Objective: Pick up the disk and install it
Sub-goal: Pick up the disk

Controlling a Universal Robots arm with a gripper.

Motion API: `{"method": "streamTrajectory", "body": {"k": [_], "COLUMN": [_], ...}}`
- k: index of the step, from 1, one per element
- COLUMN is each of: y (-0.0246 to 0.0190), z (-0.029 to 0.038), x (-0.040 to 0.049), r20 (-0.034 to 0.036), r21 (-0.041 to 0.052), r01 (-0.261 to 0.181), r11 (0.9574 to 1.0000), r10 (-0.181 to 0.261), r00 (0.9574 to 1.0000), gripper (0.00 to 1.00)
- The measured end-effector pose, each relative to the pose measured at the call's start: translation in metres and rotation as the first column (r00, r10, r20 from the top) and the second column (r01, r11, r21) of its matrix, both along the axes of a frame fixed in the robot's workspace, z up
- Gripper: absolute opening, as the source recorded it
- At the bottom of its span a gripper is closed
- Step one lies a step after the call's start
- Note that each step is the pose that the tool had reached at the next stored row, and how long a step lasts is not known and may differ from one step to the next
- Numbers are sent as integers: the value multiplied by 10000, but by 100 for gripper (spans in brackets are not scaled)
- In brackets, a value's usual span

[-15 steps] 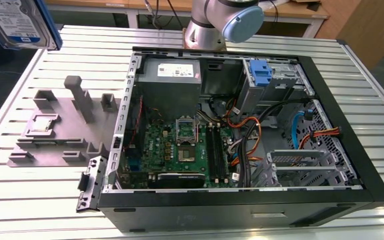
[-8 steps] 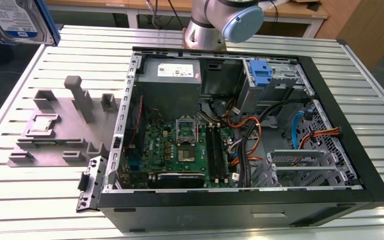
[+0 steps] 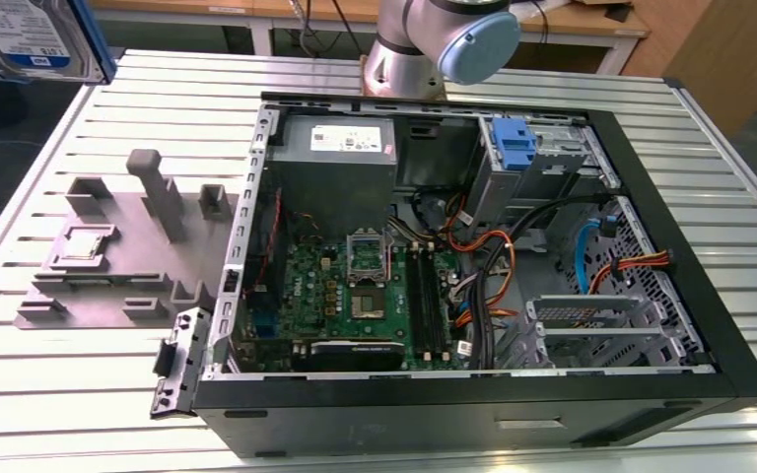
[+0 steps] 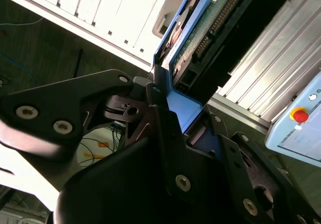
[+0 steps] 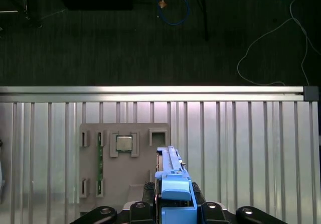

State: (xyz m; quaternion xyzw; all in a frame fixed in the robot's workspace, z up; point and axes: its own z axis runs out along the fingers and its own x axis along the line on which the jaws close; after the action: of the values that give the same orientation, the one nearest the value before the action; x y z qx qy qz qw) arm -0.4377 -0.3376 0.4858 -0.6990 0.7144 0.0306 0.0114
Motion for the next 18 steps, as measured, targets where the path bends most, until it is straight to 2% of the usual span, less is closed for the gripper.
{"method": "streamTrajectory", "body": {"k": [4, 11, 18], "y": [-13, -64, -68], "z": [0, 0, -1], "x": [0, 0, 46], "r20": [-1, 1, 1], "r21": [-1, -20, -26], "r01": [0, 0, 0], "r11": [10000, 10000, 10000], "r10": [0, 0, 0], "r00": [10000, 10000, 10000], "gripper": [37, 37, 37]}}
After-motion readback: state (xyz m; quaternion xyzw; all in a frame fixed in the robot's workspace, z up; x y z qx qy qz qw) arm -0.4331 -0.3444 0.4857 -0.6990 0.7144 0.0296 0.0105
